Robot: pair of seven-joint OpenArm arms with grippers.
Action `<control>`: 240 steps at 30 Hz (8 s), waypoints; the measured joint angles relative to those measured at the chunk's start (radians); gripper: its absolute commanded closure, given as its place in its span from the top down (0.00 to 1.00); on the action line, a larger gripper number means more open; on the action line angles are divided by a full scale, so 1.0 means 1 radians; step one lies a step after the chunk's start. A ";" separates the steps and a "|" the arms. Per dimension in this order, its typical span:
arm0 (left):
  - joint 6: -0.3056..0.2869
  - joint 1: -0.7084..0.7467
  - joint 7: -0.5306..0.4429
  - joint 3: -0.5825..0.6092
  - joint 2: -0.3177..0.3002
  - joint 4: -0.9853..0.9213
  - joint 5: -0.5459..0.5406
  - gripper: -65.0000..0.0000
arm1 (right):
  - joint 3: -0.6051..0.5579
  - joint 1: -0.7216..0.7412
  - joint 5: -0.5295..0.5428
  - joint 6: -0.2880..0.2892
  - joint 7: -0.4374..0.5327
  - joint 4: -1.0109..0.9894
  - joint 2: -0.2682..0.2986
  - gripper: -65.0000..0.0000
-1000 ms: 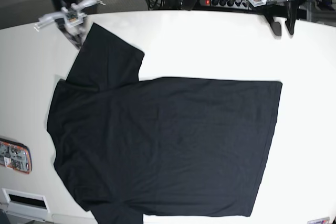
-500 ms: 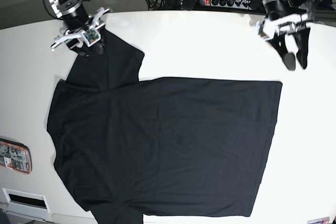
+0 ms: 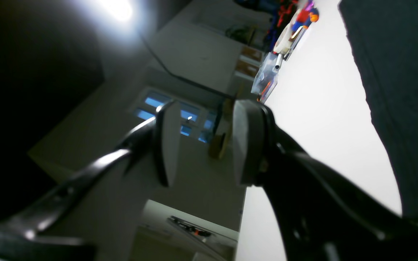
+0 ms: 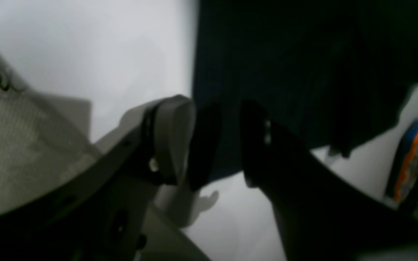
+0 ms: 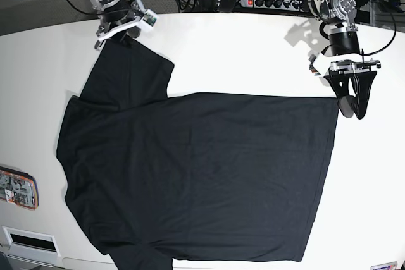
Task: Fold the T-shirt properly
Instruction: 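Lower the right gripper onto the shirt's shoulder edge and grasp it, then lower the left gripper to the opposite shoulder corner and grasp it, then adjust the left gripper's grip on the shoulder corner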
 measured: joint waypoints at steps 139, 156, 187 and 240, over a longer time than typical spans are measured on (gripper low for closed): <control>-0.958 -0.399 1.016 0.779 -0.509 -0.261 -0.206 0.00 | -0.032 0.208 -0.018 0.251 -0.233 -0.042 -0.100 0.00; -1.020 -0.233 0.972 0.648 -0.494 0.013 -0.257 0.00 | -0.029 0.206 -0.018 0.251 -0.230 -0.037 -0.100 0.00; -1.017 -0.401 1.030 0.863 -0.595 -0.227 -0.188 0.48 | -0.031 0.206 -0.017 0.251 -0.230 -0.037 -0.100 0.00; -1.051 -0.380 0.982 0.736 -0.417 -0.145 -0.234 0.00 | -0.029 0.203 -0.010 0.259 -0.230 -0.026 -0.100 0.00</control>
